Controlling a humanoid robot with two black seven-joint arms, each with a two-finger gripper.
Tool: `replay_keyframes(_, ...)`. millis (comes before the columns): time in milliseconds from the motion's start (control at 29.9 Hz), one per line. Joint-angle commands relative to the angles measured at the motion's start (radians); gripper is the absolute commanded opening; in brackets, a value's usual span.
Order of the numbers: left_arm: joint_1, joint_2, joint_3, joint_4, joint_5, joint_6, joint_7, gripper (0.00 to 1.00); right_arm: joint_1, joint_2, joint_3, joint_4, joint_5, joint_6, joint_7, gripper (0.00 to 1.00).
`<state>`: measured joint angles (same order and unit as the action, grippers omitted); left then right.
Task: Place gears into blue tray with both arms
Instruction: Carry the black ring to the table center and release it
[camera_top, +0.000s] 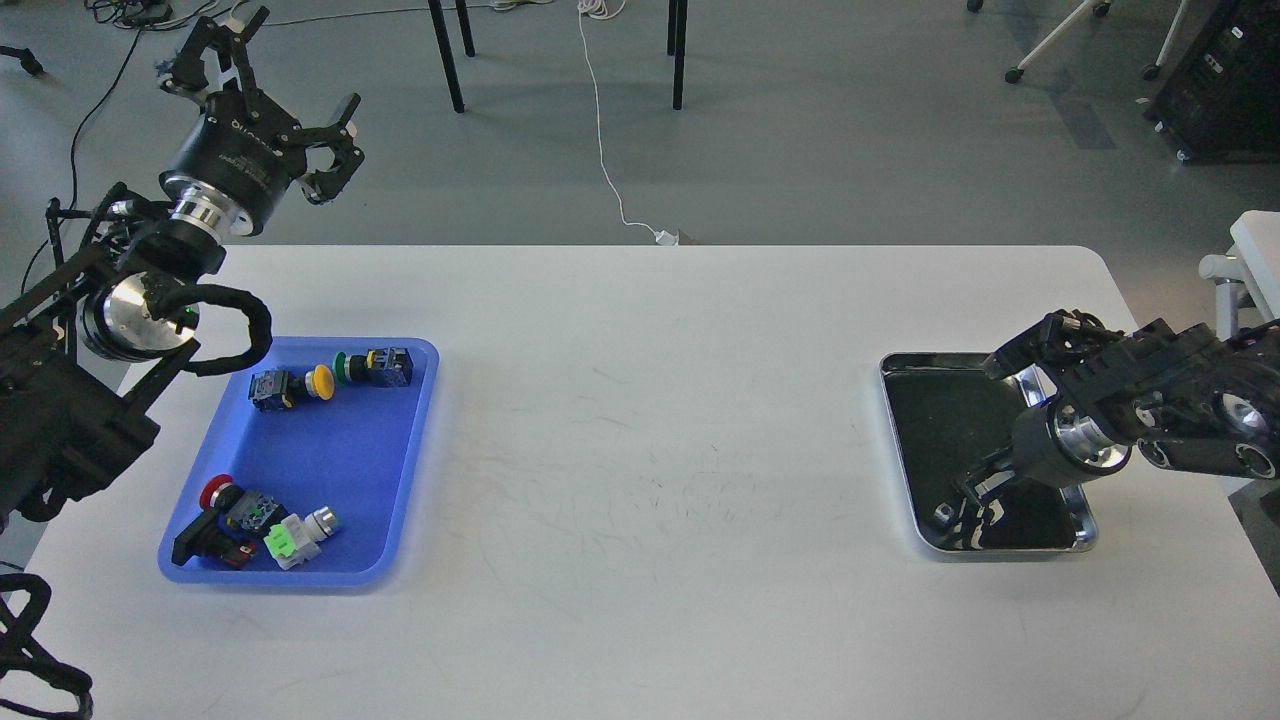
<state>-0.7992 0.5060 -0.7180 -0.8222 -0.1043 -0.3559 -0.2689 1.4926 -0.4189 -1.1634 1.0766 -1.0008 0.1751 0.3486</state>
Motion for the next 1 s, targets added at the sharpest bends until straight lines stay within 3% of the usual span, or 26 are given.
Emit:
replay_keyframes(0, 0.0, 0.002, 0.0, 0.0, 0.0, 0.0, 0.0, 0.98, 0.003, -0.006, -0.005, 0.002, -0.006, 0.0, 0.001, 0.13)
replay_keyframes(435, -0.006, 0.002, 0.002, 0.002, 0.0, 0.003, 0.003, 0.98, 0.202, 0.012, 0.103, 0.117, 0.014, -0.002, 0.007, 0.11)
replay_keyframes(635, -0.012, 0.002, 0.002, 0.002, 0.002, 0.006, 0.005, 0.98, 0.209, 0.179, 0.199, 0.126, 0.181, -0.014, 0.056, 0.11)
replay_keyframes(735, -0.012, 0.009, 0.002, 0.001, 0.002, 0.005, 0.007, 0.98, 0.202, 0.302, 0.194, 0.114, 0.215, -0.092, 0.096, 0.11)
replay_keyframes(869, -0.009, 0.039, 0.003, 0.0, 0.002, 0.0, 0.007, 0.98, 0.178, 0.406, 0.197, 0.08, 0.261, -0.138, 0.105, 0.11)
replay_keyframes(969, -0.008, 0.054, 0.003, 0.0, 0.002, -0.001, 0.007, 0.98, 0.149, 0.419, 0.199, 0.059, 0.318, -0.143, 0.105, 0.11)
